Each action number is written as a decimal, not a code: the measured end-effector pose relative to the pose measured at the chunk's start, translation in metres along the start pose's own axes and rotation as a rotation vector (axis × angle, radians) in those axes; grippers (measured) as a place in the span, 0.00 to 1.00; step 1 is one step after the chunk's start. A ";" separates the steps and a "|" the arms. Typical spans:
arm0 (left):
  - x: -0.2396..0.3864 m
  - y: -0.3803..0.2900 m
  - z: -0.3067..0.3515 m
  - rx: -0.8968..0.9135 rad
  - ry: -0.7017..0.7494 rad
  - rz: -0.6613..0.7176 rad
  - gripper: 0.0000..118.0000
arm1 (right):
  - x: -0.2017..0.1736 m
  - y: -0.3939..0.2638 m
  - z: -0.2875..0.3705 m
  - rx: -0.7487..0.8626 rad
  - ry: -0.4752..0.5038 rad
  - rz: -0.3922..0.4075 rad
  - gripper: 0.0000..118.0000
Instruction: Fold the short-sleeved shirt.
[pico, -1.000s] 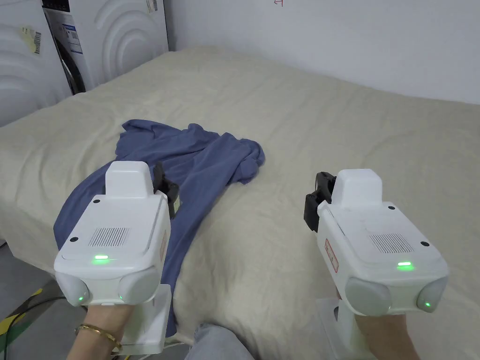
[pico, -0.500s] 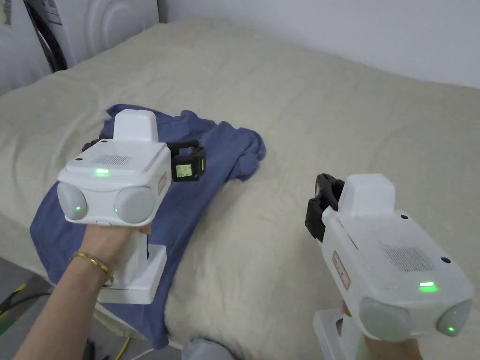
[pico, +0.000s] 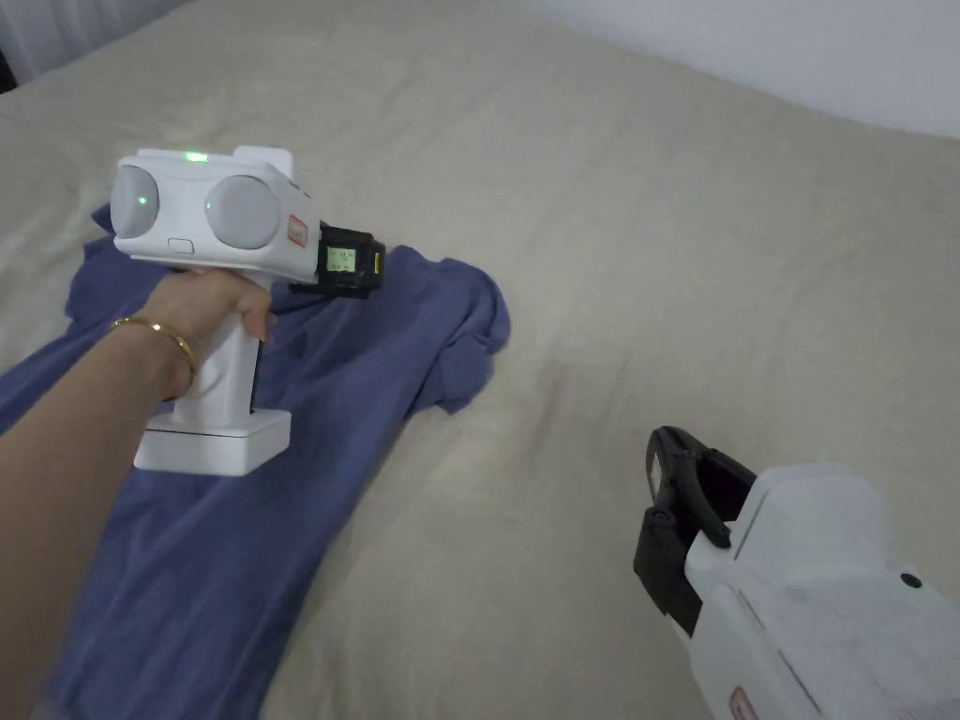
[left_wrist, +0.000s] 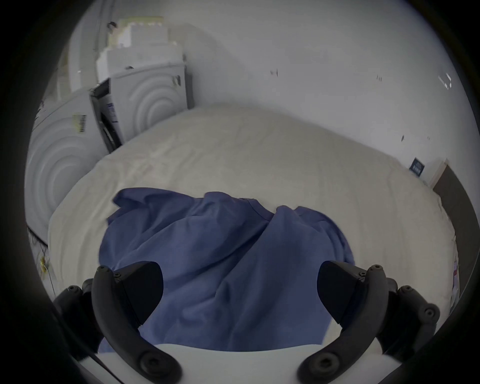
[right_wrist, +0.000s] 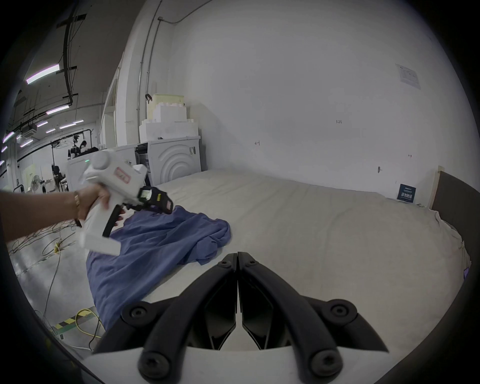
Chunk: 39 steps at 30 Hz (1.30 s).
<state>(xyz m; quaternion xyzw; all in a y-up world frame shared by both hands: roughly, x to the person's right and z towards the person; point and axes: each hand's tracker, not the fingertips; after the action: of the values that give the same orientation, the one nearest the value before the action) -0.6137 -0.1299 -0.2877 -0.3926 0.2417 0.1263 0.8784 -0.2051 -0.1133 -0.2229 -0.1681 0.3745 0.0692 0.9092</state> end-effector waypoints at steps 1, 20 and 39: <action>0.002 0.005 -0.014 -0.017 0.007 -0.030 1.00 | 0.002 -0.002 -0.004 -0.008 -0.001 0.003 0.00; 0.009 -0.001 -0.083 -0.237 0.009 -0.110 0.11 | 0.019 -0.027 -0.021 -0.076 -0.013 -0.032 0.00; 0.014 -0.017 0.124 0.271 0.099 0.102 0.00 | 0.038 0.016 0.095 0.056 -0.089 -0.038 0.00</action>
<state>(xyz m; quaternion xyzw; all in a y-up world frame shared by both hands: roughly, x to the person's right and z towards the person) -0.5548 -0.0481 -0.2129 -0.2636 0.3193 0.1174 0.9026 -0.1194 -0.0641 -0.1907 -0.1465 0.3323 0.0487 0.9305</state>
